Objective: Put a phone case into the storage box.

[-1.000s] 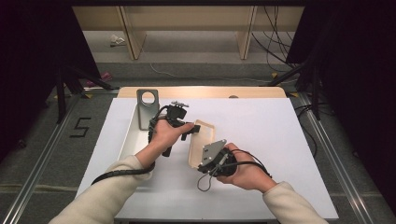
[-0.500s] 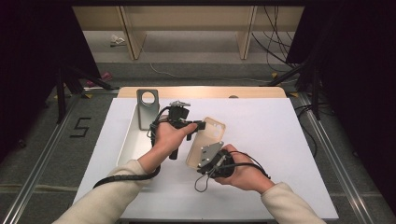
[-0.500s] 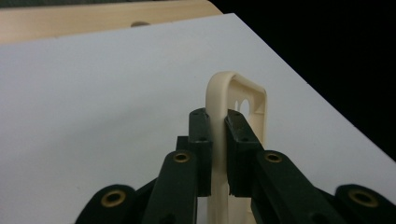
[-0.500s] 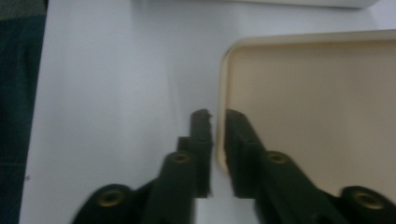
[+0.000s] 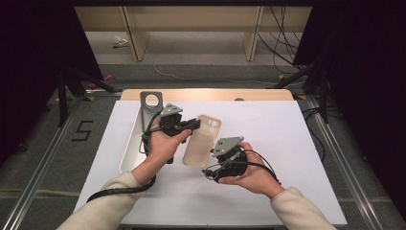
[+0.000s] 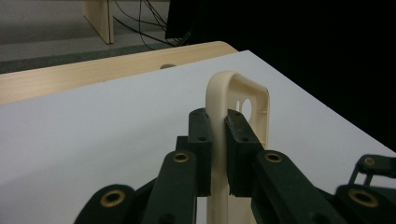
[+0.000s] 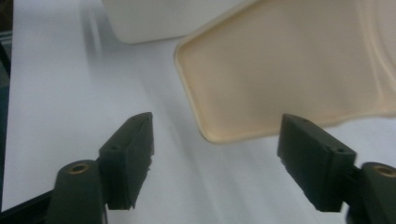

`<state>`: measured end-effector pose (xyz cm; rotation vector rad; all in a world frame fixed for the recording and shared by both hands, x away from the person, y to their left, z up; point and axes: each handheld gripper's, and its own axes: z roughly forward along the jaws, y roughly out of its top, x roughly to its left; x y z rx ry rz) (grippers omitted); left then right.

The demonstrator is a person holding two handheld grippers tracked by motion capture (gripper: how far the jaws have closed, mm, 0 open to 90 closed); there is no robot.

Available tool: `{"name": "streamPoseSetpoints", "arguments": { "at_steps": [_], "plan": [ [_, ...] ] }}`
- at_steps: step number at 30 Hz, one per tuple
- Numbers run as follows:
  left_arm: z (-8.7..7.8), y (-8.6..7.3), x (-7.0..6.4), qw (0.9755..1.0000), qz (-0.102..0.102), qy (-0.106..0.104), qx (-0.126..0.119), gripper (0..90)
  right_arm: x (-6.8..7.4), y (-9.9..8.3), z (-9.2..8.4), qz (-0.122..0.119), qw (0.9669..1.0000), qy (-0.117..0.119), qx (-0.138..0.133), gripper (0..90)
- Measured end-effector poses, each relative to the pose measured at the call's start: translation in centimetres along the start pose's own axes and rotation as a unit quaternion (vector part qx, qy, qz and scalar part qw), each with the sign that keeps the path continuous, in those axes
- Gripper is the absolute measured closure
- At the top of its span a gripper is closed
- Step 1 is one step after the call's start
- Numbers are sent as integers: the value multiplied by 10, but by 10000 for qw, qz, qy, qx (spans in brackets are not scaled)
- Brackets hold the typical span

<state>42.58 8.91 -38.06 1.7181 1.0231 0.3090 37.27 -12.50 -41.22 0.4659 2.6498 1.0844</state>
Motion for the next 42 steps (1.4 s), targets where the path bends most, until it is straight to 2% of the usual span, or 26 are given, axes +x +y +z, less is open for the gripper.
{"name": "streamPoseSetpoints", "arguments": {
  "at_steps": [3,5,19,31,42],
  "plan": [
    [-9,-2,4,9998,40,29,-170,819,-3,-2,-3,157,9998,-60,-110,206],
    [-10,-2,5,9998,47,29,-193,820,-4,-3,-4,208,9996,-84,-147,204],
    [-33,-11,16,9982,-21,-3,-595,820,-11,-12,-7,460,9984,-197,-273,167],
    [-49,-16,17,9971,18,-43,-763,820,-16,-17,-12,611,9969,-297,-395,165],
    [-59,-12,17,9959,71,-82,-899,820,-23,-28,-25,785,9948,-428,-483,165]
  ]
}}
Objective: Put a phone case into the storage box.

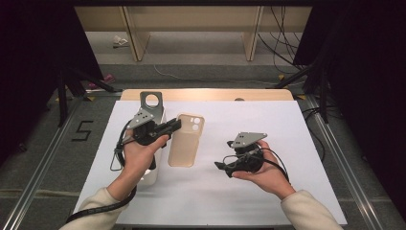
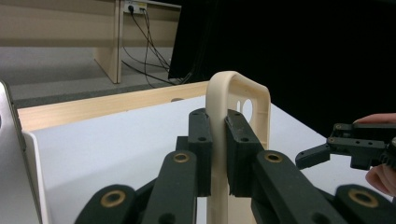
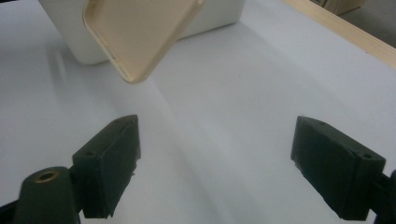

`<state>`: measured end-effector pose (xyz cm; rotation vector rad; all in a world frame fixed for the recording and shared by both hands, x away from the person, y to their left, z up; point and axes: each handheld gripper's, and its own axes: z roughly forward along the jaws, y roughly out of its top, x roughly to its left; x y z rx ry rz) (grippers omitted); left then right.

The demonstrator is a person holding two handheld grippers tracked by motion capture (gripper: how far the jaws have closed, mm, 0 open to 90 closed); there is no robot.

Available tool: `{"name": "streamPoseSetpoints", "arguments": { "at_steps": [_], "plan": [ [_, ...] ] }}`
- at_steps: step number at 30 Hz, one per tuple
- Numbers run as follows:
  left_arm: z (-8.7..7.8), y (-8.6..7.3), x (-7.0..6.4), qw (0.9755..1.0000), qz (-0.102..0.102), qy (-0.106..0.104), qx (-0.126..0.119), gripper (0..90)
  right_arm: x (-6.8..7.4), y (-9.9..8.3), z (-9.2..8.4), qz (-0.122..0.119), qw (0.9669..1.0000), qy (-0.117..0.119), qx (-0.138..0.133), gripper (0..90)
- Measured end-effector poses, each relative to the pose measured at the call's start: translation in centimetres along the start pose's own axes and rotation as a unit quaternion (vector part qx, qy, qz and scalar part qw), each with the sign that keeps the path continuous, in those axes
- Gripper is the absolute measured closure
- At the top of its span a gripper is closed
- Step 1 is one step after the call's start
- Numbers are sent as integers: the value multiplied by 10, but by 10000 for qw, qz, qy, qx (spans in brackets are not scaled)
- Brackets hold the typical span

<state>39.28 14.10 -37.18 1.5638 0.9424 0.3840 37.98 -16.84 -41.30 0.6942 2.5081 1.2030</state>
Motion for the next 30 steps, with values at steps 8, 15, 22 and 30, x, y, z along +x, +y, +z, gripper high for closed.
{"name": "streamPoseSetpoints", "arguments": {
  "at_steps": [8,15,22,30],
  "plan": [
    [-6,7,1,9999,51,41,-84,820,-4,-6,-7,94,9999,-92,-28,164],
    [-12,13,3,9997,112,99,-182,821,-6,-9,-10,98,9999,-130,-22,164],
    [-15,15,6,9996,115,150,-201,820,-9,-14,-15,144,9997,-198,-26,166],
    [-17,17,11,9997,54,166,-194,821,-12,-19,-21,200,9994,-272,-40,166]
  ]
}}
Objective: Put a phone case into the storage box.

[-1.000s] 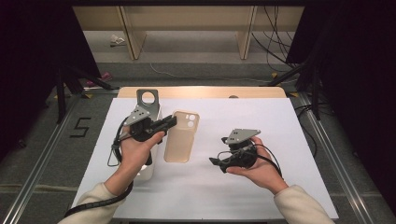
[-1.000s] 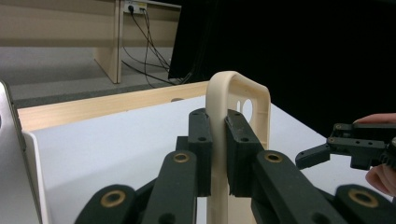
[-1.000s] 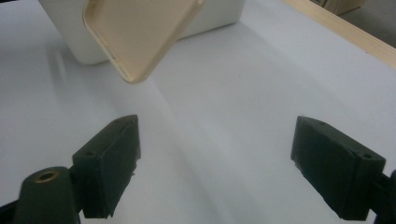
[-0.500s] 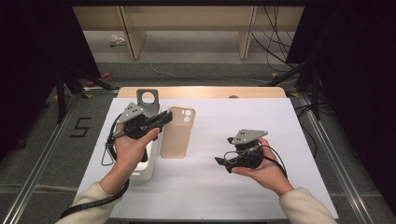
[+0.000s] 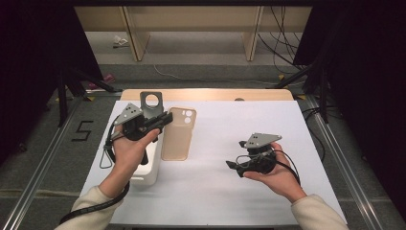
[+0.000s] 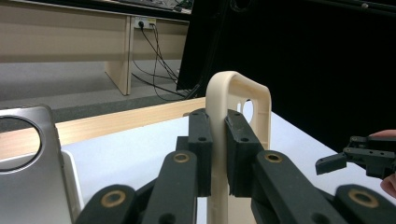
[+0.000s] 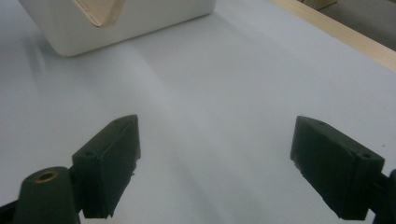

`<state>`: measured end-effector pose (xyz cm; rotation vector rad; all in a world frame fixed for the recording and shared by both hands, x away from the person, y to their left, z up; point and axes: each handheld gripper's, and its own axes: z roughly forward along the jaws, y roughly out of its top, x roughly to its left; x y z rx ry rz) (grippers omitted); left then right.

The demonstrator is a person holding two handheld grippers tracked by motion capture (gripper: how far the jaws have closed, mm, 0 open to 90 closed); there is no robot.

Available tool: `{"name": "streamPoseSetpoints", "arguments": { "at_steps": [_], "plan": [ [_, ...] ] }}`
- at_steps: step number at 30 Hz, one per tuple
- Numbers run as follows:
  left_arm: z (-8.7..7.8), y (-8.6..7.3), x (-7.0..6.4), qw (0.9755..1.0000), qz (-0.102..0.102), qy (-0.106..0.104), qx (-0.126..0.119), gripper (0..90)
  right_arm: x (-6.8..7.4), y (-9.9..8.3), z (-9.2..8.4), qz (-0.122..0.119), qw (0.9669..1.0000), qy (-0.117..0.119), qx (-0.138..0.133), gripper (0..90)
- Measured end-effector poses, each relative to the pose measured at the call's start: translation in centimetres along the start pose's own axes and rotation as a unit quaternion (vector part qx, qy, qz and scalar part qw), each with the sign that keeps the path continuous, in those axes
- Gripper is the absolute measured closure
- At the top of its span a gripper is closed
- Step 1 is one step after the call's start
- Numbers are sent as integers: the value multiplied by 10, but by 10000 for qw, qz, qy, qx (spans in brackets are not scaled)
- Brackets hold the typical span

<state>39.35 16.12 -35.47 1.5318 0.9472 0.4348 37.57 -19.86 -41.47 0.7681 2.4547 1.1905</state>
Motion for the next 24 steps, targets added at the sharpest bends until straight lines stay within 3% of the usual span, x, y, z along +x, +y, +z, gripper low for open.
{"name": "streamPoseSetpoints", "arguments": {
  "at_steps": [24],
  "plan": [
    [-16,14,17,9995,-103,170,-241,820,-7,-9,-11,110,9998,-151,-19,166]
  ]
}}
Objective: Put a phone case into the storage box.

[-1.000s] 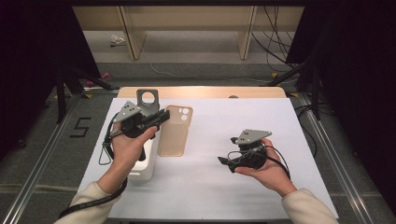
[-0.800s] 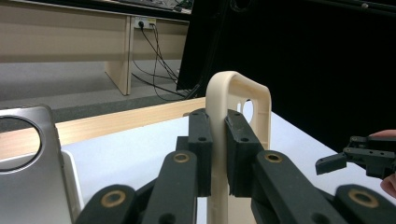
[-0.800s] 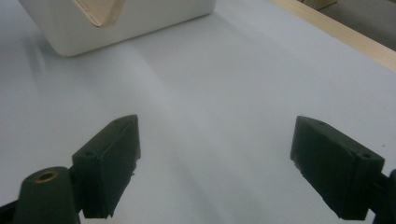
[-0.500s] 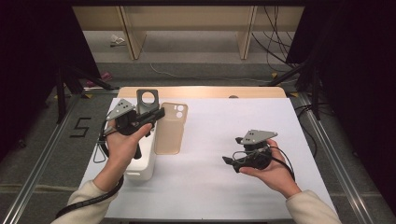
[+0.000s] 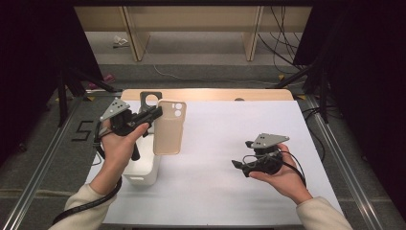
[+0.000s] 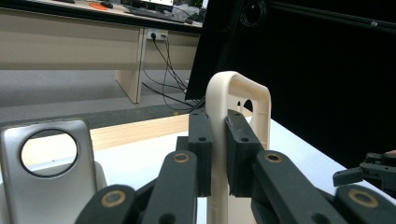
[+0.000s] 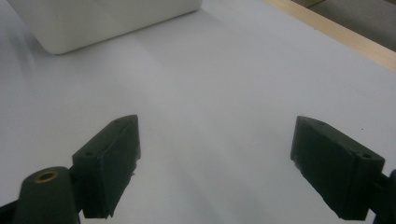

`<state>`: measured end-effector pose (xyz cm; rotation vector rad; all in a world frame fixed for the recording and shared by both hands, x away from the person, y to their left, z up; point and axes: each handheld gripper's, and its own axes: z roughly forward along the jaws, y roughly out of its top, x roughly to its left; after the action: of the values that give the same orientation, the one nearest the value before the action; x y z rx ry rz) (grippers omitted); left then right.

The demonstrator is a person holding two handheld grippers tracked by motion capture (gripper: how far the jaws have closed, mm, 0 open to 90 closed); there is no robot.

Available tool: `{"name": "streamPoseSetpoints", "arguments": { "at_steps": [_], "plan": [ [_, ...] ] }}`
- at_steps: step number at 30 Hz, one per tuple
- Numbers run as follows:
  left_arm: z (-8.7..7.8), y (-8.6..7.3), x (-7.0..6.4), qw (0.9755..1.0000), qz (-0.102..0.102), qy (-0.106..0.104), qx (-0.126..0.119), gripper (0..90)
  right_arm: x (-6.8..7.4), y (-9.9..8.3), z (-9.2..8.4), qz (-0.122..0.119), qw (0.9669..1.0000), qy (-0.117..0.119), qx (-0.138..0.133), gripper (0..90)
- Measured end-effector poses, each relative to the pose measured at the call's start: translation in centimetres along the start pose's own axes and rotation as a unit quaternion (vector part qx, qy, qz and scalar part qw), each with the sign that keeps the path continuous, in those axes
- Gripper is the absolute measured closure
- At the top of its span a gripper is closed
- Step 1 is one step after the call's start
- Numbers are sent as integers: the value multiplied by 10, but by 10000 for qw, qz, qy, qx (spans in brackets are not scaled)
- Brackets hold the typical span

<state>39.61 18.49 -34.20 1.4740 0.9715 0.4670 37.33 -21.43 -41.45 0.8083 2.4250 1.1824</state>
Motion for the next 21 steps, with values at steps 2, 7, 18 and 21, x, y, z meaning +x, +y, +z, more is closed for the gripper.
{"name": "streamPoseSetpoints", "arguments": {
  "at_steps": [2,7,18,21],
  "plan": [
    [-1,1,2,10000,-3,20,-8,820,-1,-1,-1,12,10000,-5,-4,166],
    [-5,5,5,10000,-21,51,-55,821,-2,-2,-2,39,10000,-29,-5,166],
    [-10,9,12,9998,-28,142,-128,821,-3,-4,-4,60,10000,-42,-7,165],
    [-11,10,15,9998,-47,167,-139,821,-4,-4,-4,83,10000,-46,-19,165]
  ]
}}
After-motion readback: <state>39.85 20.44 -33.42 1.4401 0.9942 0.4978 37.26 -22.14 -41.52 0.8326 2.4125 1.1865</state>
